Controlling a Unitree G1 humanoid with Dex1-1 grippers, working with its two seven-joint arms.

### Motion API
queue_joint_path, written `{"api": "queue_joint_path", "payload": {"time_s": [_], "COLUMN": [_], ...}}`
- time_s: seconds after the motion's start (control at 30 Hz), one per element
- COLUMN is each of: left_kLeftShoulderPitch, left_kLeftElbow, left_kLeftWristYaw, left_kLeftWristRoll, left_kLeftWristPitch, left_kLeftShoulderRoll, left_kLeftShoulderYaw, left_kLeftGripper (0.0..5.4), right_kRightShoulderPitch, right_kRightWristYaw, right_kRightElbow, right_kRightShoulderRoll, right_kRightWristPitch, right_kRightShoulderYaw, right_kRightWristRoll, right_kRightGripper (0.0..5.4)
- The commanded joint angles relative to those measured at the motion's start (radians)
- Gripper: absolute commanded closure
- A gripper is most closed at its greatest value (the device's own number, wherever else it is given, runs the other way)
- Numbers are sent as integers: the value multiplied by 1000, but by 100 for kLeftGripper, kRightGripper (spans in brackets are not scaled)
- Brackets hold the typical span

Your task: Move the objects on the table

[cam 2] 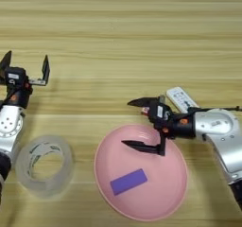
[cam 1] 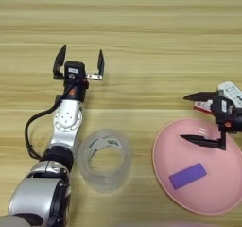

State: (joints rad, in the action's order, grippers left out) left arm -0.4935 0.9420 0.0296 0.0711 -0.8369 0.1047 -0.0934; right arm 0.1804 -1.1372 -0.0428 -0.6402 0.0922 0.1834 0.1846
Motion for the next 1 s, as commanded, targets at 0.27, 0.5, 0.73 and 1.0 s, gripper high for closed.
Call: {"api": "queue_joint_path", "payload": {"time_s": [0.27,0.5,0.73,1.0], "left_kLeftShoulderPitch": [-4,-3,-5,-3], "left_kLeftElbow": [-7,-8,-6,-6], "left_kLeftWristYaw": [0,2,8,1], "left_kLeftWristRoll": [0,4,4,-4], "left_kLeftWristPitch": [-1,-5,-8,-11], "left_kLeftShoulderRoll": [-6,-9,-8,-4], "left_kLeftShoulderYaw": [9,13,20,21], "left_kLeftGripper": [1,1,1,1], "right_kRightShoulderPitch": [51,68,146,228], "right_kRightWristYaw": [168,249,405,529], "right_kRightElbow": [-92,-117,-218,-313], "right_kRightShoulderRoll": [88,128,224,311], "right_kRightWristPitch": [114,115,83,94], "right_kRightShoulderYaw": [108,151,128,102], "right_kRightWristRoll": [-225,-312,-352,-349], "right_kRightGripper": [0,0,0,0]}}
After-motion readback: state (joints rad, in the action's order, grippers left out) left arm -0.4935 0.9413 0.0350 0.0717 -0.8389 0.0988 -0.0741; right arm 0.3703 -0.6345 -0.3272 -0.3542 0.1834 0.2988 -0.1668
